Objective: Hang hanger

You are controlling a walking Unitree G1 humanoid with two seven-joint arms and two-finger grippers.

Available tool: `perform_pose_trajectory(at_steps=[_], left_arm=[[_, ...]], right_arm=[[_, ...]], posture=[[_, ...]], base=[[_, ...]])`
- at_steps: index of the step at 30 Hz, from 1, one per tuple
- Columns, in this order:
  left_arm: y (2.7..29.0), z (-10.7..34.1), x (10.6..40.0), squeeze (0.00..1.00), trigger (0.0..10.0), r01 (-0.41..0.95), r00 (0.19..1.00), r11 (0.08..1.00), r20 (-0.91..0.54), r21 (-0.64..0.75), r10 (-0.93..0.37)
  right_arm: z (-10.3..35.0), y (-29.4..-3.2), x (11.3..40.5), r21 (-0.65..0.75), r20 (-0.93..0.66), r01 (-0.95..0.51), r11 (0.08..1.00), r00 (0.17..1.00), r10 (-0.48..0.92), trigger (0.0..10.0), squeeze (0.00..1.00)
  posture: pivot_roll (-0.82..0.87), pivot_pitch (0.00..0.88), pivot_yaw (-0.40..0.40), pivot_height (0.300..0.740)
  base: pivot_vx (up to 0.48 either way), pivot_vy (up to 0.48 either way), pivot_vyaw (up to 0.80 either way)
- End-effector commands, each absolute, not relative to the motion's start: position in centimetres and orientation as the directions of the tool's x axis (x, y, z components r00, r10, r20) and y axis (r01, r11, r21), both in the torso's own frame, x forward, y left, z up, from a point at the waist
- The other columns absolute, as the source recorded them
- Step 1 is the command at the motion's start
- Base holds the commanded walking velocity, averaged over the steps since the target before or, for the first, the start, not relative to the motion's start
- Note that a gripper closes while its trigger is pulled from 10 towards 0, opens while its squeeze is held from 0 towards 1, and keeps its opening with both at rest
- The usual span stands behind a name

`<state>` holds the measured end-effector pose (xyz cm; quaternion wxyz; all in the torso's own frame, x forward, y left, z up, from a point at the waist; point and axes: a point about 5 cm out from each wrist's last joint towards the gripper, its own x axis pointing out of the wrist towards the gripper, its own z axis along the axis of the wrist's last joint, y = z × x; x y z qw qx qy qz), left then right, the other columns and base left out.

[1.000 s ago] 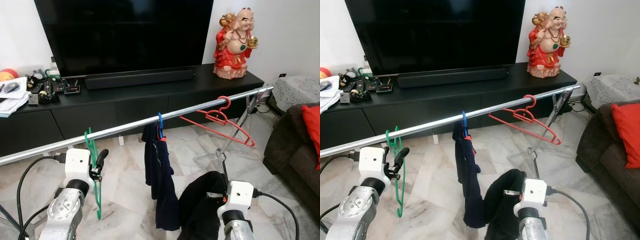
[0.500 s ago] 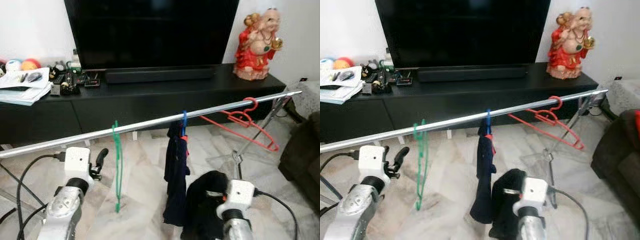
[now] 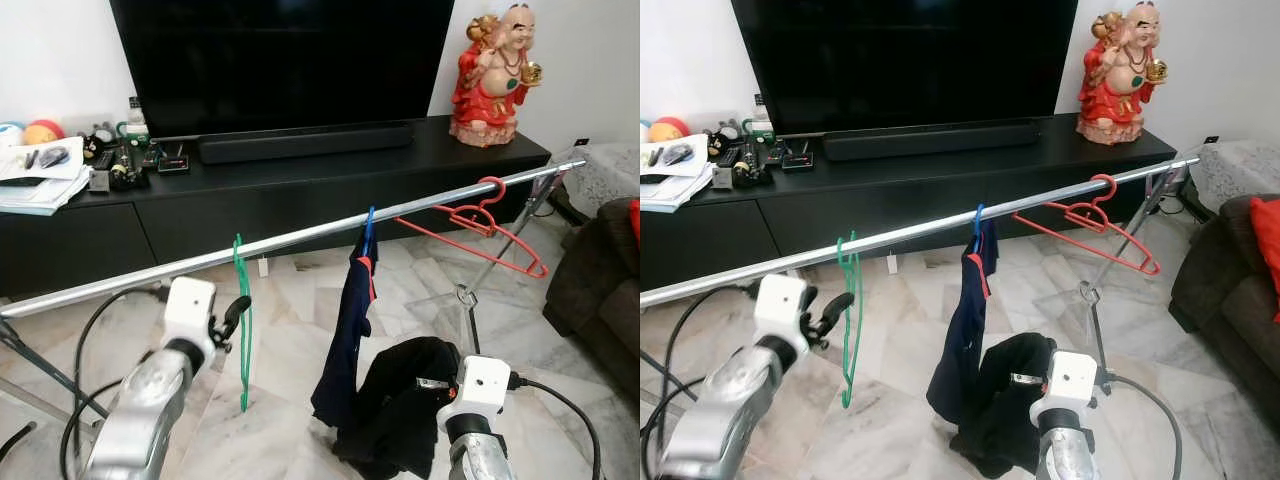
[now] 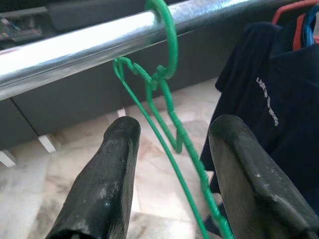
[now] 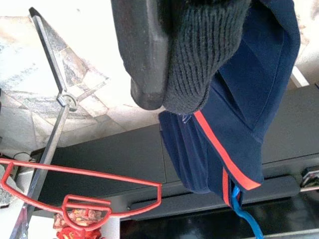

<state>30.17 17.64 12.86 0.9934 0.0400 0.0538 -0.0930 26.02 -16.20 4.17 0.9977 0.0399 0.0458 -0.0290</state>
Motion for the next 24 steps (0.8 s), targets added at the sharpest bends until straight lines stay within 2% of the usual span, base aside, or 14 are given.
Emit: perform_pose_trajectory(at_steps=[1, 5, 9, 18, 20, 24], left_arm=[[17.1, 12.6, 30.7, 0.0, 10.0, 0.228, 0.965, 0.969, -0.157, 0.098, -0.211], [16.2, 12.8, 31.3, 0.0, 10.0, 0.258, 0.958, 0.962, -0.149, 0.091, -0.243], [16.1, 12.9, 31.4, 0.0, 10.0, 0.23, 0.968, 0.971, -0.116, 0.07, -0.221], [18.1, 14.8, 32.4, 0.0, 10.0, 0.103, 0.992, 0.992, -0.078, 0.074, -0.098], [18.9, 15.0, 32.5, 0.0, 10.0, 0.064, 0.992, 0.992, -0.112, 0.108, -0.052], [19.4, 14.7, 32.4, 0.0, 10.0, 0.064, 0.979, 0.996, -0.199, 0.065, -0.05]], right_arm=[[4.8, -16.4, 26.5, 0.075, -0.068, 0.065, 0.995, 0.996, -0.06, 10.0, 0.0], [4.8, -16.5, 26.6, 0.073, -0.065, 0.071, 0.995, 0.996, -0.066, 10.0, 0.0], [4.7, -16.6, 26.4, 0.074, -0.065, 0.086, 0.994, 0.995, -0.081, 10.0, 0.0], [4.4, -16.1, 26.0, 0.083, -0.068, 0.099, 0.992, 0.993, -0.093, 10.0, 0.0], [4.4, -16.0, 26.0, 0.084, -0.068, 0.1, 0.991, 0.993, -0.095, 10.0, 0.0], [4.3, -15.6, 26.1, 0.087, -0.07, 0.102, 0.991, 0.993, -0.096, 10.0, 0.0]], posture=[[0.07, 0.069, -0.008, 0.74], [0.06, 0.062, -0.001, 0.74], [0.04, 0.054, 0.015, 0.74], [0.04, 0.041, 0.049, 0.74], [0.05, 0.037, 0.056, 0.74], [0.06, 0.03, 0.067, 0.74]], base=[[0.0, 0.0, 0.0], [0.0, 0.0, 0.0], [0.0, 0.0, 0.0], [0.0, 0.0, 0.0], [0.0, 0.0, 0.0], [0.0, 0.0, 0.0]])
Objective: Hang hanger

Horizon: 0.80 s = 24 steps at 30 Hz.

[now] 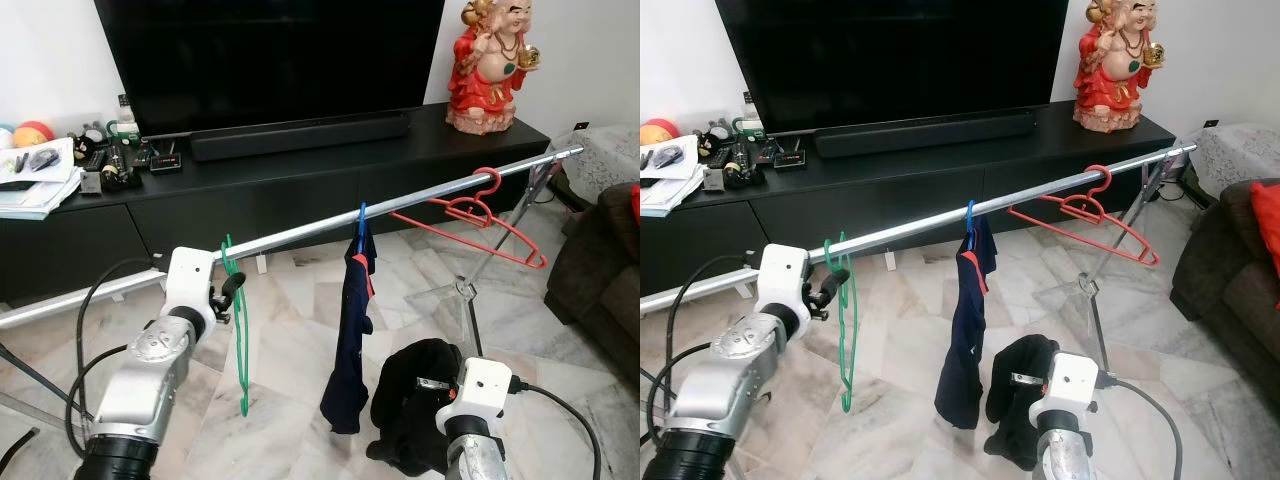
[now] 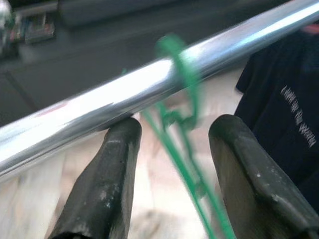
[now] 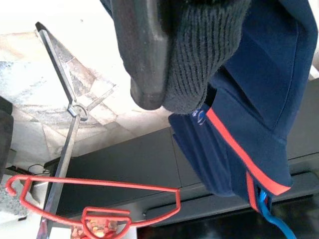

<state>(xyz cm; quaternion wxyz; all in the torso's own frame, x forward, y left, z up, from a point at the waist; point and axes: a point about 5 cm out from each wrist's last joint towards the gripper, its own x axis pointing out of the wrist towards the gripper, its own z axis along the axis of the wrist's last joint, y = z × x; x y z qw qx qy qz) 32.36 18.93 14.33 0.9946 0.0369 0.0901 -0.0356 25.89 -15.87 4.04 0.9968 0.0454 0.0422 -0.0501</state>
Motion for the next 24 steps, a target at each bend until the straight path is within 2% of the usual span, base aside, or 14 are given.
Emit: perform_pose_trajectory(at_steps=[1, 4, 6, 7, 9, 10, 11, 15, 19, 24], left_arm=[[18.9, 14.5, 32.6, 0.0, 10.0, 0.107, 0.969, 0.994, -0.228, 0.032, -0.097], [18.2, 14.7, 33.0, 0.0, 10.0, 0.144, 0.963, 0.99, -0.23, 0.006, -0.139], [17.5, 14.8, 33.5, 0.56, 10.0, 0.157, 0.955, 0.987, -0.253, -0.015, -0.156], [17.4, 14.8, 33.6, 0.56, 10.0, 0.16, 0.95, 0.987, -0.267, -0.022, -0.16], [17.0, 14.3, 33.8, 0.38, 10.0, 0.176, 0.936, 0.984, -0.306, -0.016, -0.172], [17.0, 14.2, 33.9, 0.38, 10.0, 0.172, 0.936, 0.985, -0.311, -0.008, -0.166], [16.9, 14.2, 34.0, 0.0, 10.0, 0.177, 0.934, 0.984, -0.314, -0.011, -0.171], [16.4, 13.9, 34.7, 0.0, 10.0, 0.175, 0.918, 0.984, -0.363, 0.005, -0.162], [15.7, 13.1, 35.9, 0.0, 10.0, 0.11, 0.9, 0.993, -0.42, -0.031, -0.113], [14.2, 13.2, 36.7, 0.0, 10.0, 0.136, 0.896, 0.989, -0.419, -0.049, -0.144]], right_arm=[[4.2, -15.4, 26.1, 0.089, -0.073, 0.102, 0.991, 0.993, -0.096, 10.0, 0.0], [4.1, -15.3, 26.1, 0.091, -0.074, 0.102, 0.991, 0.993, -0.096, 10.0, 0.0], [4.1, -15.1, 26.1, 0.091, -0.072, 0.102, 0.991, 0.993, -0.096, 10.0, 0.0], [4.1, -15.1, 26.1, 0.09, -0.071, 0.103, 0.991, 0.993, -0.096, 10.0, 0.0], [4.0, -15.2, 26.0, 0.09, -0.073, 0.106, 0.99, 0.992, -0.1, 10.0, 0.0], [3.9, -15.2, 26.0, 0.089, -0.075, 0.107, 0.99, 0.992, -0.101, 10.0, 0.0], [3.9, -15.2, 26.0, 0.088, -0.075, 0.107, 0.99, 0.992, -0.101, 10.0, 0.0], [3.9, -15.2, 26.1, 0.089, -0.073, 0.11, 0.99, 0.992, -0.103, 10.0, 0.0], [3.9, -15.1, 26.3, 0.088, -0.071, 0.108, 0.99, 0.992, -0.102, 10.0, 0.0], [3.9, -14.9, 26.2, 0.087, -0.072, 0.104, 0.991, 0.993, -0.098, 10.0, 0.0]], posture=[[0.06, 0.028, 0.073, 0.74], [0.05, 0.027, 0.077, 0.74], [0.04, 0.024, 0.084, 0.74], [0.04, 0.024, 0.084, 0.74], [0.05, 0.022, 0.086, 0.74], [0.05, 0.022, 0.087, 0.74], [0.05, 0.022, 0.087, 0.74], [0.05, 0.018, 0.09, 0.74], [0.04, 0.02, 0.092, 0.74], [0.04, 0.02, 0.096, 0.74]], base=[[0.0, 0.0, 0.0], [0.0, 0.0, 0.0], [0.0, 0.0, 0.0], [0.0, 0.0, 0.0], [0.0, 0.0, 0.0], [0.0, 0.0, 0.0], [0.0, 0.0, 0.0], [0.0, 0.0, 0.0], [0.0, 0.0, 0.0], [0.0, 0.0, 0.0]])
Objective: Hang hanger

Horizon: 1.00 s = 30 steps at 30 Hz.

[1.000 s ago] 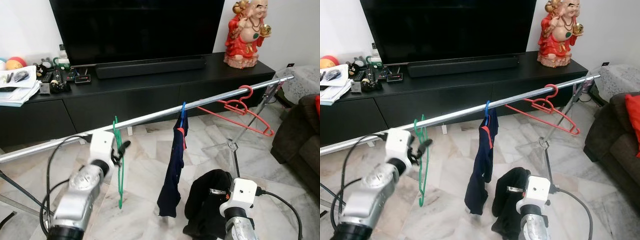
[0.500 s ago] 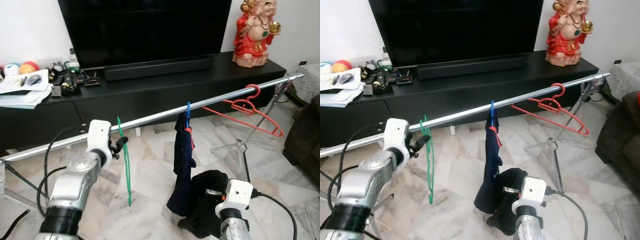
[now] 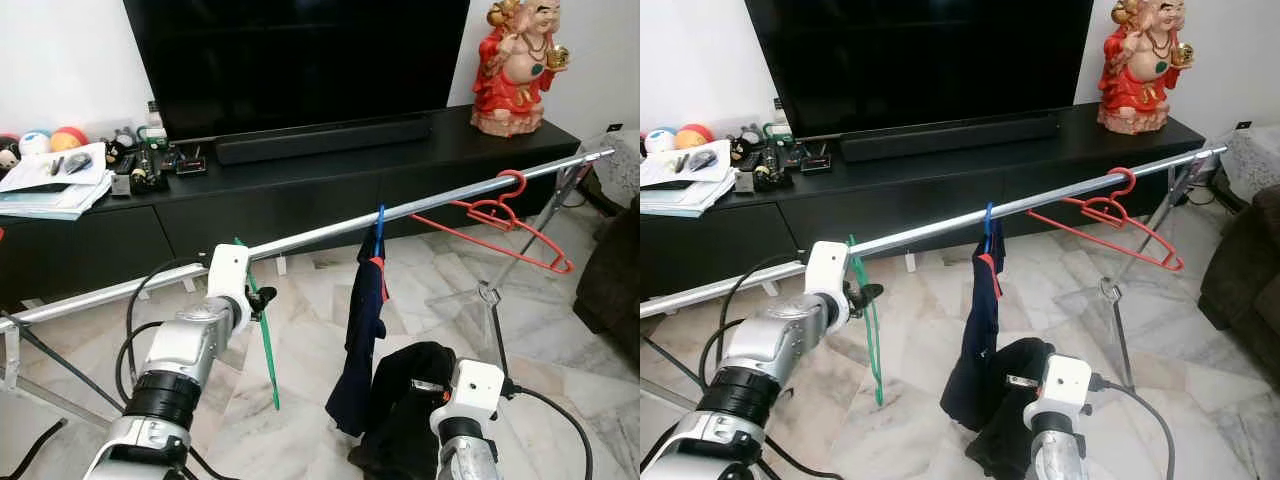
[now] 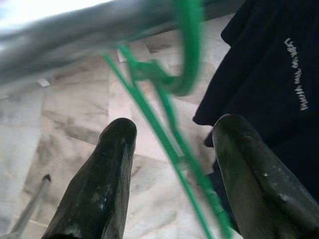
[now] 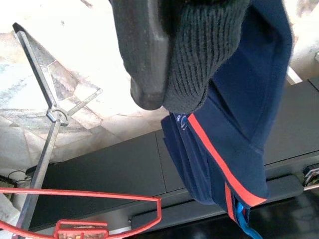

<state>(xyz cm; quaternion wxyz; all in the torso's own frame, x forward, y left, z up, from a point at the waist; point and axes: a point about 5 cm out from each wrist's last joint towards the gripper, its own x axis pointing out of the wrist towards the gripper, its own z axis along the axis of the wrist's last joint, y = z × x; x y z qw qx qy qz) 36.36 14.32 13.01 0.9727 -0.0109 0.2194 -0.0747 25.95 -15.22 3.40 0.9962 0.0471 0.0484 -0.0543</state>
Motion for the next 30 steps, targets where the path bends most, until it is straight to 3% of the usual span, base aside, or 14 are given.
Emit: perform_pose_trajectory(at_steps=[1, 10, 11, 12, 13, 30], left_arm=[[14.1, 13.2, 36.7, 0.0, 10.0, 0.136, 0.896, 0.99, -0.421, -0.048, -0.144], [14.5, 12.5, 37.3, 0.0, 10.0, 0.011, 0.9, 1.0, -0.436, -0.029, -0.023], [14.5, 12.5, 37.4, 0.0, 3.6, 0.001, 0.9, 1.0, -0.436, -0.022, -0.01], [14.6, 12.4, 37.4, 0.0, 3.6, -0.005, 0.9, 1.0, -0.437, -0.021, -0.005], [14.6, 12.4, 37.4, 0.0, 0.0, -0.01, 0.9, 1.0, -0.435, -0.02, 0.0], [14.5, 12.2, 37.5, 0.0, 0.0, 0.012, 0.905, 0.999, -0.425, -0.03, -0.023]], right_arm=[[3.8, -14.9, 26.2, 0.088, -0.073, 0.104, 0.991, 0.992, -0.098, 10.0, 0.0], [3.6, -14.9, 26.2, 0.088, -0.081, 0.104, 0.991, 0.992, -0.097, 10.0, 0.0], [3.6, -14.9, 26.2, 0.087, -0.081, 0.102, 0.991, 0.992, -0.095, 10.0, 0.0], [3.6, -14.9, 26.2, 0.086, -0.081, 0.102, 0.991, 0.992, -0.095, 10.0, 0.0], [3.6, -14.9, 26.2, 0.086, -0.08, 0.101, 0.991, 0.992, -0.094, 10.0, 0.0], [3.5, -14.7, 26.2, 0.087, -0.085, 0.092, 0.992, 0.993, -0.084, 10.0, 0.0]], posture=[[0.04, 0.02, 0.096, 0.74], [0.03, 0.027, 0.097, 0.74], [0.03, 0.029, 0.096, 0.74], [0.03, 0.029, 0.095, 0.74], [0.03, 0.031, 0.095, 0.74], [0.03, 0.037, 0.094, 0.74]], base=[[0.0, 0.0, 0.0], [0.0, 0.0, 0.0], [0.0, 0.0, 0.0], [0.0, 0.0, 0.0], [0.0, 0.0, 0.0], [0.0, 0.0, 0.0]])
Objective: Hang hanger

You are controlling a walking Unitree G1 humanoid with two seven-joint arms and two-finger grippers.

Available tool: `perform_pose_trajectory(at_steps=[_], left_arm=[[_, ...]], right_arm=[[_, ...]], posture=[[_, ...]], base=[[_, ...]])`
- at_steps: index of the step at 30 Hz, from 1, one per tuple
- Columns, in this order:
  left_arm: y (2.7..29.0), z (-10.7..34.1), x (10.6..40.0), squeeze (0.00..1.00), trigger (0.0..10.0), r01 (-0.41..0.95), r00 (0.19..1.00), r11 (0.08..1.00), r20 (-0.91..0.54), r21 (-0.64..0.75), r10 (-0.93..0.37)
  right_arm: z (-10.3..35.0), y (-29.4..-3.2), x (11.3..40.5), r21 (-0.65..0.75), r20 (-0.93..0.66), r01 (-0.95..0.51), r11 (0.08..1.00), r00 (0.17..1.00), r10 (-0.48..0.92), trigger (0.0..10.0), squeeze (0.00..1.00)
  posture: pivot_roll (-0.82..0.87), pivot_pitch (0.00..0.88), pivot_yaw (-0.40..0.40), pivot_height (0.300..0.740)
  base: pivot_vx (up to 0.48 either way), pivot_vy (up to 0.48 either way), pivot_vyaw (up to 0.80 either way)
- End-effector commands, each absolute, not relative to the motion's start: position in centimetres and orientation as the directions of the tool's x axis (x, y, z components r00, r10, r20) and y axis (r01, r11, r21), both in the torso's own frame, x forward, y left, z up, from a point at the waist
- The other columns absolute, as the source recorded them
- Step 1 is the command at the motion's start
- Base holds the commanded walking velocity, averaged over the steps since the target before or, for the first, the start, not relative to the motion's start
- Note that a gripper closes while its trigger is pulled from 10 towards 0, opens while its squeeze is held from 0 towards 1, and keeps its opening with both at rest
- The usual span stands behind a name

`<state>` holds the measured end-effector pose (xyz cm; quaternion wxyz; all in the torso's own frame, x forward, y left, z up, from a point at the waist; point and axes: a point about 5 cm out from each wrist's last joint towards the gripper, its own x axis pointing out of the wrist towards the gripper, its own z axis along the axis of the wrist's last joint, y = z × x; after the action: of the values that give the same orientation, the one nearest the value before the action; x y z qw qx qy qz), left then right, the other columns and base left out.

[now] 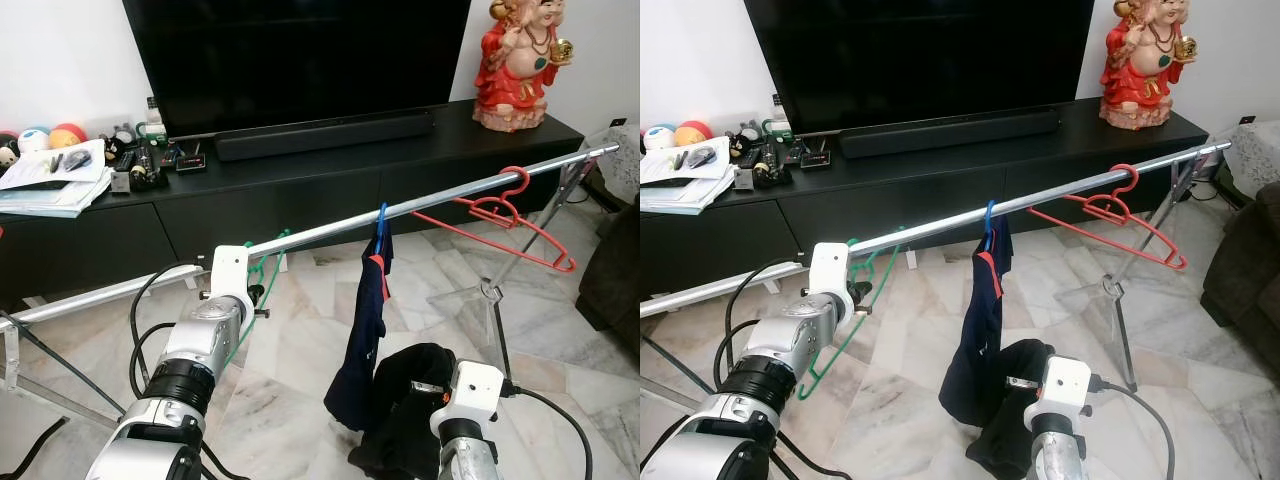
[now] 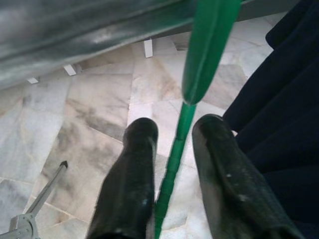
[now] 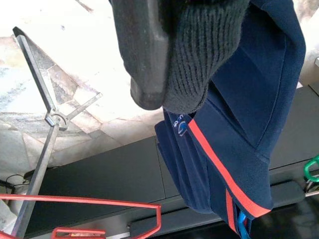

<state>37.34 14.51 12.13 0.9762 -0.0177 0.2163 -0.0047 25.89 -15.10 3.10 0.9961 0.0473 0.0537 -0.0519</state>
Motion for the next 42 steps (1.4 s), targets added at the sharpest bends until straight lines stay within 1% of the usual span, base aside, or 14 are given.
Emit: perform_pose_trajectory(at_steps=[1, 13, 20, 24, 27, 31, 34, 36, 40, 42], left_arm=[[14.4, 12.1, 37.4, 0.0, 0.0, 0.029, 0.903, 0.999, -0.427, -0.029, -0.038], [13.7, 11.7, 36.9, 0.0, 0.0, 0.065, 0.901, 0.997, -0.427, -0.039, -0.075], [14.9, 11.4, 36.2, 0.0, 0.0, 0.032, 0.912, 0.999, -0.409, -0.032, -0.042], [15.2, 11.6, 36.0, 0.0, 0.0, 0.016, 0.925, 1.0, -0.378, -0.027, -0.025], [15.6, 12.5, 35.8, 0.0, 0.0, 0.006, 0.952, 0.999, -0.306, -0.046, -0.019], [16.4, 13.1, 35.3, 0.0, 0.0, -0.003, 0.967, 0.999, -0.254, -0.046, -0.009], [17.0, 13.7, 34.5, 0.0, 0.0, 0.035, 0.981, 0.999, -0.191, -0.014, -0.037], [17.3, 14.1, 33.4, 0.0, 0.0, 0.108, 0.987, 0.993, -0.123, 0.04, -0.102], [18.0, 13.6, 32.4, 0.0, 0.0, 0.119, 0.987, 0.991, -0.117, 0.065, -0.111], [18.3, 12.8, 31.5, 0.0, 0.0, 0.155, 0.98, 0.981, -0.139, 0.112, -0.139]], right_arm=[[3.5, -14.7, 26.2, 0.086, -0.087, 0.092, 0.992, 0.993, -0.085, 10.0, 0.0], [3.4, -14.8, 26.3, 0.082, -0.093, 0.089, 0.993, 0.992, -0.081, 10.0, 0.0], [3.4, -14.9, 26.3, 0.077, -0.098, 0.084, 0.994, 0.992, -0.076, 10.0, 0.0], [3.4, -14.7, 26.3, 0.077, -0.098, 0.078, 0.994, 0.993, -0.07, 10.0, 0.0], [3.4, -14.6, 26.4, 0.077, -0.096, 0.075, 0.994, 0.993, -0.067, 10.0, 0.0], [3.5, -14.9, 26.4, 0.073, -0.094, 0.082, 0.994, 0.993, -0.075, 10.0, 0.0], [3.5, -15.1, 26.3, 0.07, -0.091, 0.087, 0.994, 0.993, -0.08, 10.0, 0.0], [3.4, -15.2, 26.2, 0.068, -0.094, 0.089, 0.994, 0.992, -0.082, 10.0, 0.0], [3.4, -15.1, 26.2, 0.068, -0.095, 0.087, 0.994, 0.992, -0.081, 10.0, 0.0], [3.5, -15.1, 26.3, 0.069, -0.091, 0.086, 0.994, 0.993, -0.08, 10.0, 0.0]], posture=[[0.03, 0.037, 0.094, 0.74], [0.03, 0.04, 0.09, 0.74], [0.04, 0.043, 0.081, 0.74], [0.04, 0.044, 0.079, 0.74], [0.04, 0.046, 0.076, 0.74], [0.04, 0.05, 0.076, 0.74], [0.04, 0.053, 0.074, 0.74], [0.05, 0.055, 0.071, 0.74], [0.05, 0.055, 0.069, 0.74], [0.05, 0.056, 0.066, 0.74]], base=[[0.0, 0.0, 0.0], [0.0, 0.0, 0.0], [0.0, 0.0, 0.0], [0.0, 0.0, 0.0], [0.0, 0.0, 0.0], [0.0, 0.0, 0.0], [0.0, 0.0, 0.0], [0.0, 0.0, 0.0], [0.0, 0.0, 0.0], [0.0, 0.0, 0.0]])
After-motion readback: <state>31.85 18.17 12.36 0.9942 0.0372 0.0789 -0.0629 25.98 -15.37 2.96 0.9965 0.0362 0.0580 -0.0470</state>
